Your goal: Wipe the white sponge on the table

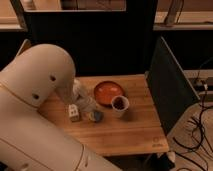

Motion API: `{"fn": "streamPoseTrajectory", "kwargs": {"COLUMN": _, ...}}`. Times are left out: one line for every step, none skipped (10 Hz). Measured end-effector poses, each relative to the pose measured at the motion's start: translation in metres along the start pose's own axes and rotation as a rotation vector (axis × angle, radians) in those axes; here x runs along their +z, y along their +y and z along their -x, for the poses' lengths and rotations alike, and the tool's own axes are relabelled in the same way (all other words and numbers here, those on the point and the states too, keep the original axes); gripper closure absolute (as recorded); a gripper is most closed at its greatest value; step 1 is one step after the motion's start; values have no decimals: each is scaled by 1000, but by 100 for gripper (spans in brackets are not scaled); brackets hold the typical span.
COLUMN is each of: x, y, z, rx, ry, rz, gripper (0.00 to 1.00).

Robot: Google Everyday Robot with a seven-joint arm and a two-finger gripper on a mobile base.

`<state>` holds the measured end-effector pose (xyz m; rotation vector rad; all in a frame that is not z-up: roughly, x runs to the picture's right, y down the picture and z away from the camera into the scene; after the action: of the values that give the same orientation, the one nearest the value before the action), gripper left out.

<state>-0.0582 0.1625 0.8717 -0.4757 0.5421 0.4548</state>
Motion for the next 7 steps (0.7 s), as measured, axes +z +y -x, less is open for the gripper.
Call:
{"fn": "streamPoseTrajectory", "kwargs": {"x": 0, "y": 9, "z": -7, "rx": -13, "ry": 6, "rz": 25, "gripper": 100}}
{"fn": "streamPoseTrajectory", "kwargs": {"x": 3, "y": 16, "z": -20, "rx": -25, "ry": 21, "rz": 52, "gripper": 100}}
{"fn": "streamPoseTrajectory", "kwargs": {"x": 5, "y": 19, "z": -31, "rx": -27, "ry": 38, "rz": 70, "gripper": 100}}
{"fn": "streamPoseTrajectory", "kwargs": {"x": 8, "y": 16, "z": -42, "rx": -18, "ry": 52, "rz": 81, "gripper": 100}}
{"fn": "streamPoseTrajectory", "kwargs": {"x": 7, "y": 8, "z": -45, "rx": -2, "ry": 53, "rz": 82, "gripper": 99}}
{"fn": "streamPoseTrajectory", "kwargs": {"x": 4, "y": -2, "z": -45, "rx": 20, "ry": 47, "rz": 82, "gripper": 93}}
{"fn": "streamPoseTrajectory", "kwargs": {"x": -5, "y": -13, "z": -38, "rx": 38, "ry": 21, "rz": 90, "gripper": 79}}
